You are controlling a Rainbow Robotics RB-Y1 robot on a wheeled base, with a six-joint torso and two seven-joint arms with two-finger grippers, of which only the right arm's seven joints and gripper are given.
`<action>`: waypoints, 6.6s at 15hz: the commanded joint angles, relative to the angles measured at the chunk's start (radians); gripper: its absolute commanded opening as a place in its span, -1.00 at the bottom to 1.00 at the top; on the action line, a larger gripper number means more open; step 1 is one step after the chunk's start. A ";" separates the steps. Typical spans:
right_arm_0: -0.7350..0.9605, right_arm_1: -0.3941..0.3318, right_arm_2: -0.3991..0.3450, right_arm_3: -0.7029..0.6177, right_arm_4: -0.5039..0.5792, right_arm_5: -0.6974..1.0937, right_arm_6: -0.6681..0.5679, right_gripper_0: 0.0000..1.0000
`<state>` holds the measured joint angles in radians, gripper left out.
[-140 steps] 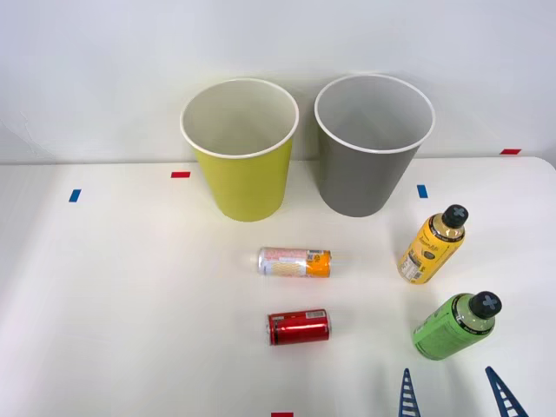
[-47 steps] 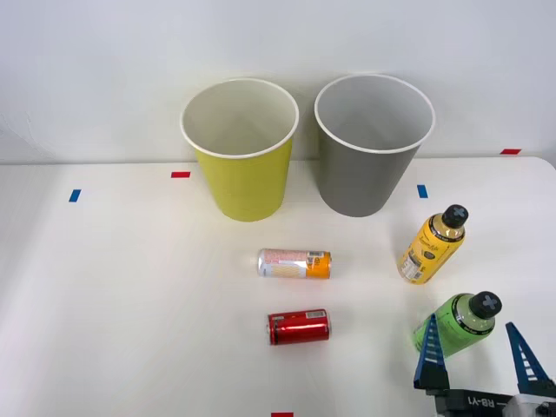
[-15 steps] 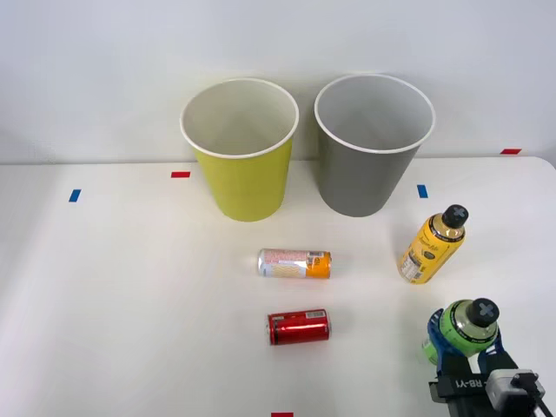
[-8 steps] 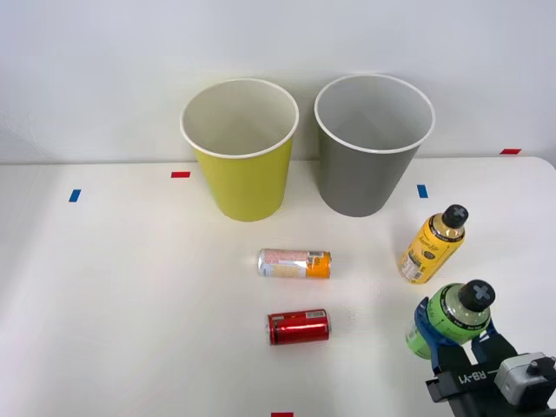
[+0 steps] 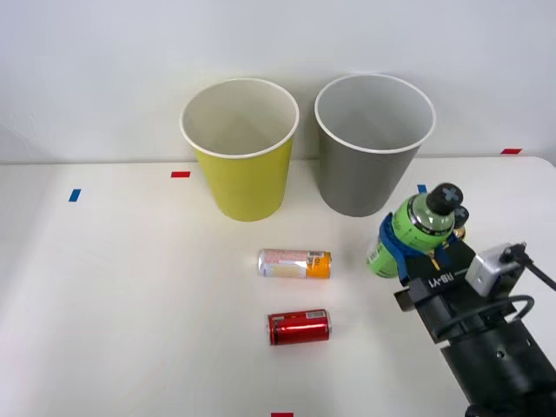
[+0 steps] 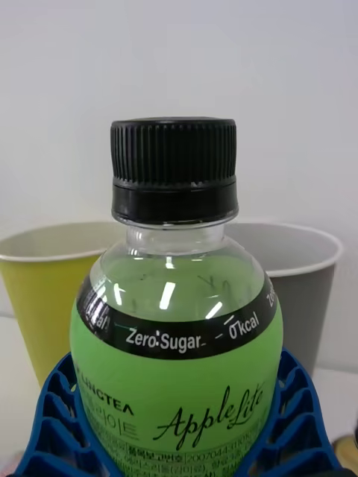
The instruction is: Put cans in the gray bin, plastic bottles in the light green bin
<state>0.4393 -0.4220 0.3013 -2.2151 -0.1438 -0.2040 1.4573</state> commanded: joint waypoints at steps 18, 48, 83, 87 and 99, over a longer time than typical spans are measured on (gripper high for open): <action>-0.844 0.216 0.058 0.209 0.061 0.492 -0.239 -1.00; -0.993 0.258 0.076 0.692 0.222 -0.067 -0.359 1.00; 0.389 0.269 -0.251 0.097 0.130 -0.210 -0.247 1.00; 0.372 0.278 -0.261 0.192 0.130 -0.255 -0.255 1.00; 0.415 0.308 -0.163 0.304 0.119 -0.385 -0.196 1.00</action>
<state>0.8668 -0.1165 0.1118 -1.9541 0.0153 -0.5394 1.1643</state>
